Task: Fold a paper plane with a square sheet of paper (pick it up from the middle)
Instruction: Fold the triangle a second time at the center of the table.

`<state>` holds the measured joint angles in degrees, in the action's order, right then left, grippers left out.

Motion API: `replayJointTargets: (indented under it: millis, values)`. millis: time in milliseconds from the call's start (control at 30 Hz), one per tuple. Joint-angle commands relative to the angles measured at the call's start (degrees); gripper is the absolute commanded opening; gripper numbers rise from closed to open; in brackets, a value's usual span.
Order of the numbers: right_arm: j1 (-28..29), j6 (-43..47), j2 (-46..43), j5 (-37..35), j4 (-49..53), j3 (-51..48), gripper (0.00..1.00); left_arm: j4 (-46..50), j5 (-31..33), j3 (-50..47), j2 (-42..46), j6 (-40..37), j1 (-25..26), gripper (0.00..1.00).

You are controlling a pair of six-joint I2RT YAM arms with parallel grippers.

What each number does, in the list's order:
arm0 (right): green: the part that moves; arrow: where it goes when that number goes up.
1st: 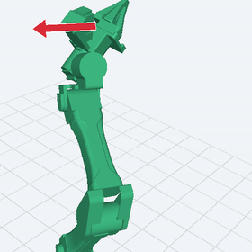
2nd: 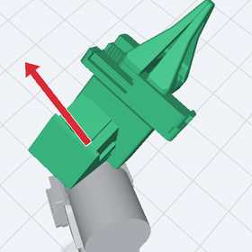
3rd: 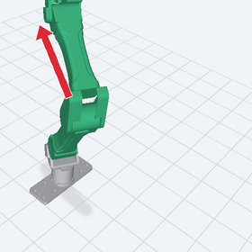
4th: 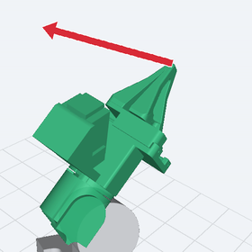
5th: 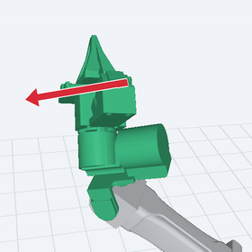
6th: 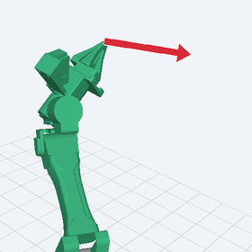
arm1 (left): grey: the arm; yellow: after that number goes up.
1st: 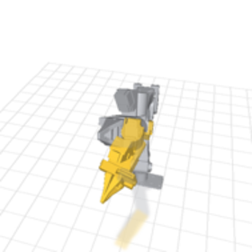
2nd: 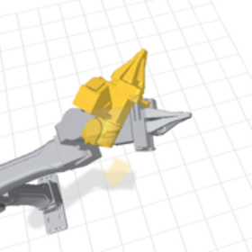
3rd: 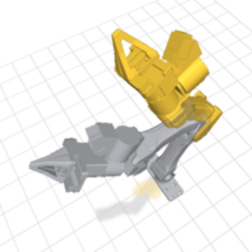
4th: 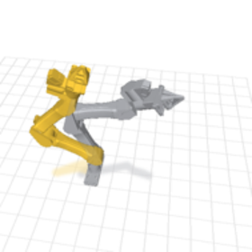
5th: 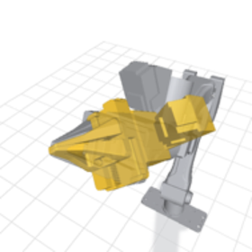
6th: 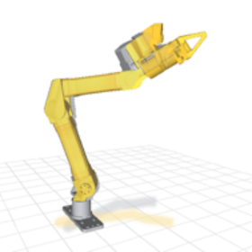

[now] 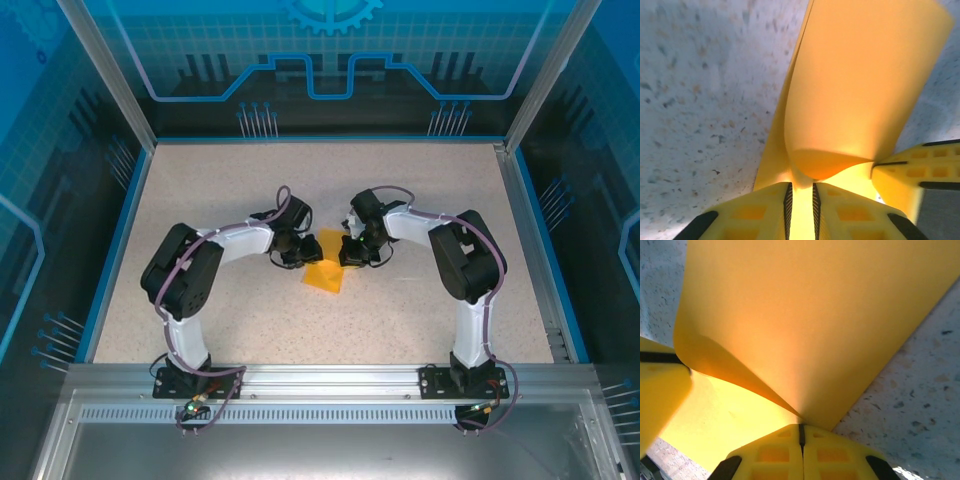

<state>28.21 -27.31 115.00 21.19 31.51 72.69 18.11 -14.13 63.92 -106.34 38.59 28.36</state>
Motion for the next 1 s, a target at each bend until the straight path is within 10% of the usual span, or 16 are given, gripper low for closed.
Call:
replayJointTargets:
  millis: [0,333,967]
  values:
    - [-0.1,0.7,4.3,-10.2,5.0,-1.9,0.05,-1.9,-1.5,1.3,3.6,-2.2,-0.2,0.22]
    - [-0.1,0.8,5.3,-10.0,5.6,-1.2,0.05,-12.1,-13.7,-2.4,-0.7,2.3,0.0,0.21]
    - [-0.1,1.1,7.4,-11.3,5.8,-1.6,0.05,-5.0,-3.8,0.0,-5.7,-1.0,-1.0,0.21]
